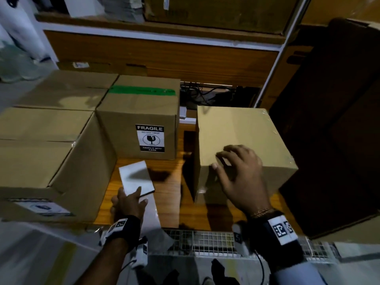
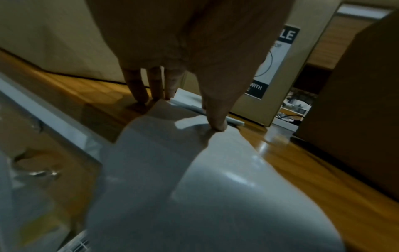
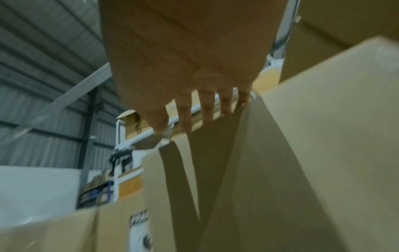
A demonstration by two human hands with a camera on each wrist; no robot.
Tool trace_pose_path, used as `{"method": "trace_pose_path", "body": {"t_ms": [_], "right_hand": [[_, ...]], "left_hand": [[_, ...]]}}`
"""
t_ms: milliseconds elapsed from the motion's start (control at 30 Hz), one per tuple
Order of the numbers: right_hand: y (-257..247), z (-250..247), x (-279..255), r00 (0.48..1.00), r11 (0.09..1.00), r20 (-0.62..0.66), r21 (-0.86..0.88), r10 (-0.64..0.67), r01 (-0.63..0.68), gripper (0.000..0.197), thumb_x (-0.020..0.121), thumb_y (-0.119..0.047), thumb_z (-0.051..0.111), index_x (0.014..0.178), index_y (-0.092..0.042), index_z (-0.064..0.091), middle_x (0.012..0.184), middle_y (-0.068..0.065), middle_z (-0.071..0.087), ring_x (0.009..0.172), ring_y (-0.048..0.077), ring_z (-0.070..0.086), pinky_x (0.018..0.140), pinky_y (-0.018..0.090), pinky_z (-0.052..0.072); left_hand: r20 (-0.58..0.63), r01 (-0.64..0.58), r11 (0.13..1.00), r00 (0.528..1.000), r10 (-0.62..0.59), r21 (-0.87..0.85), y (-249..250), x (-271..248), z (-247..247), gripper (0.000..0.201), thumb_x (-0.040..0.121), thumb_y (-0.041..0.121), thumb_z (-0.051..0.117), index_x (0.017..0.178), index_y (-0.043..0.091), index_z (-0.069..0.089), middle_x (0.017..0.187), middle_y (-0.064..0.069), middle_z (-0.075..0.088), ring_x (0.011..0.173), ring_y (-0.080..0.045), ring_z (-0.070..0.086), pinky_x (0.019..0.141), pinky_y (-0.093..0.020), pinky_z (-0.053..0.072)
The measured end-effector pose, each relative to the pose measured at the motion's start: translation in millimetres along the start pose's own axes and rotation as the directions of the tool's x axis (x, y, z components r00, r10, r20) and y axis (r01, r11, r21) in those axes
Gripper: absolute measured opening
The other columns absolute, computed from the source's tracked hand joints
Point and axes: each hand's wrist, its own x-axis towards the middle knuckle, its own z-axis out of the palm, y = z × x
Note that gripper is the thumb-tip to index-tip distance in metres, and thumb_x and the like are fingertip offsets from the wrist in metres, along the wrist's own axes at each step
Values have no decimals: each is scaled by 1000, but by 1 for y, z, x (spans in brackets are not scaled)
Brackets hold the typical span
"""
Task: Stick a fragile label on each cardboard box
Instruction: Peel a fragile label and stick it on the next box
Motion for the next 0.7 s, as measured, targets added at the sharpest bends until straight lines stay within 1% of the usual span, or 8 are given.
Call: {"method": "trace_pose_path", "body": {"t_ms": [100,167,267,333,400,467,567,700], "right_hand": [[-8,15,-5,999,997,17,-77,29,-28,49,94,-60,59,133,-30,61,142,-2,54,138,21,42,118,52,31],[-12,19,-6,999,995,-2,-90,51,-51,50,94,-61,59,132,-29,61,142,-1,55,137,23,43,119,52,30],[-17,20,-9,998,993,-16,-98,65,-66,52,94,-64,56,131,-27,60,142,0,55,138,23,42,121,53,28],[-19,21,-11,997,993,-24,-93,67,-69,53,95,-64,56,132,-26,60,145,1,53,141,23,40,122,56,25],[-21,23,-14,998,993,-16,-93,67,-68,55,95,-65,53,135,-27,58,149,1,51,146,23,37,124,56,22],[-21,24,-16,998,993,-1,-90,70,-70,58,96,-67,47,138,-28,56,153,0,48,149,23,33,125,55,18],[-18,22,-17,997,994,12,-78,75,-73,60,96,-68,45,140,-28,55,156,-1,46,151,21,30,127,53,16],[-15,20,-19,997,995,26,-64,76,-74,60,96,-66,44,142,-29,52,157,-2,44,152,21,28,127,53,16]], "left_hand": [[-36,-50,999,998,51,8,-2,-4,0,46,91,50,71,136,45,60,151,-8,36,130,-35,34,105,-49,41],[-65,-48,996,997,43,-78,-3,-6,-3,46,87,47,78,130,33,68,141,-10,45,126,-36,39,102,-50,45],[-88,-44,989,996,32,-141,-1,-6,-5,43,84,56,77,113,24,78,129,-12,55,117,-37,47,93,-49,50],[-75,-4,969,997,-15,-248,2,-2,-7,40,83,49,81,103,14,80,127,-15,58,115,-39,51,92,-50,51],[-52,-22,966,999,9,-257,3,0,-11,28,80,37,87,98,16,82,127,-13,61,114,-39,55,93,-49,53],[-41,-20,968,999,9,-251,-2,9,-6,18,72,31,92,86,29,82,120,-7,64,110,-35,58,89,-46,56],[15,7,954,1000,-2,-301,-8,23,4,35,56,32,99,72,38,68,102,2,69,94,-25,67,74,-41,62],[24,117,869,992,-120,-481,1,18,-4,64,53,14,101,92,30,53,99,-1,67,95,-32,66,77,-43,59]]}}
